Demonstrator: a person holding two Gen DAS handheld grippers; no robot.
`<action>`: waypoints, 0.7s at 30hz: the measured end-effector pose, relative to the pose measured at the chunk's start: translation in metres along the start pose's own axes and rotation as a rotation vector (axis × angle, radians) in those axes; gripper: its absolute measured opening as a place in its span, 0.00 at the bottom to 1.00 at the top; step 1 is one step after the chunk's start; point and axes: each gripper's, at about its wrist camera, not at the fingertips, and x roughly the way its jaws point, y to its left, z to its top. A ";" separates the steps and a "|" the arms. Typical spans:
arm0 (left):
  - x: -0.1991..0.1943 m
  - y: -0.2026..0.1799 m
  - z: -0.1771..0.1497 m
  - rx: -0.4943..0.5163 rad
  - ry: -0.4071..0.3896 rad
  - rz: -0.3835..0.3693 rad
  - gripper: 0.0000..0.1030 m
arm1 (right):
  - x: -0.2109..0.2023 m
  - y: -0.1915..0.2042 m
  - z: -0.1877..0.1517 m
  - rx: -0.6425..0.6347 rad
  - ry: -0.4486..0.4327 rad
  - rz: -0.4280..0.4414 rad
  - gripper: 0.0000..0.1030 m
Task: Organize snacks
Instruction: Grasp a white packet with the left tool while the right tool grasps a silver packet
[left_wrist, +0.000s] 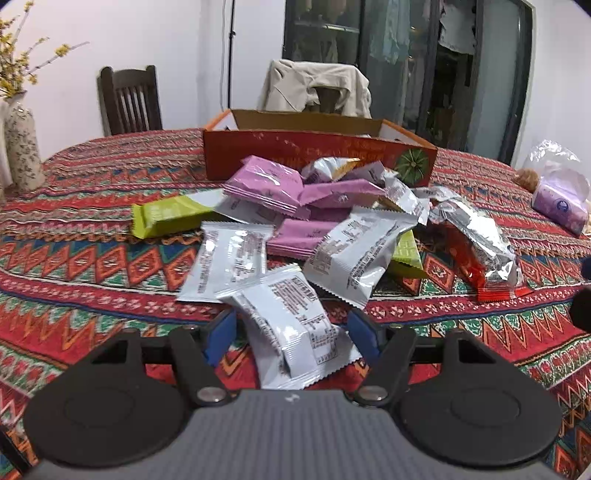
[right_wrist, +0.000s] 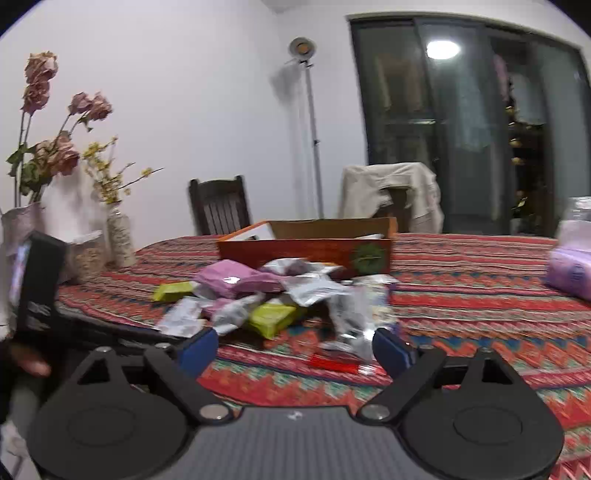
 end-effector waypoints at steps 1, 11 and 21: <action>0.000 0.001 0.000 0.007 -0.007 0.000 0.57 | 0.007 0.004 0.003 -0.008 0.005 0.012 0.86; -0.032 0.059 0.009 -0.030 -0.058 0.016 0.40 | 0.124 0.050 0.025 -0.048 0.169 0.090 0.79; -0.033 0.090 0.010 -0.076 -0.055 0.058 0.40 | 0.191 0.095 0.026 -0.169 0.254 0.081 0.79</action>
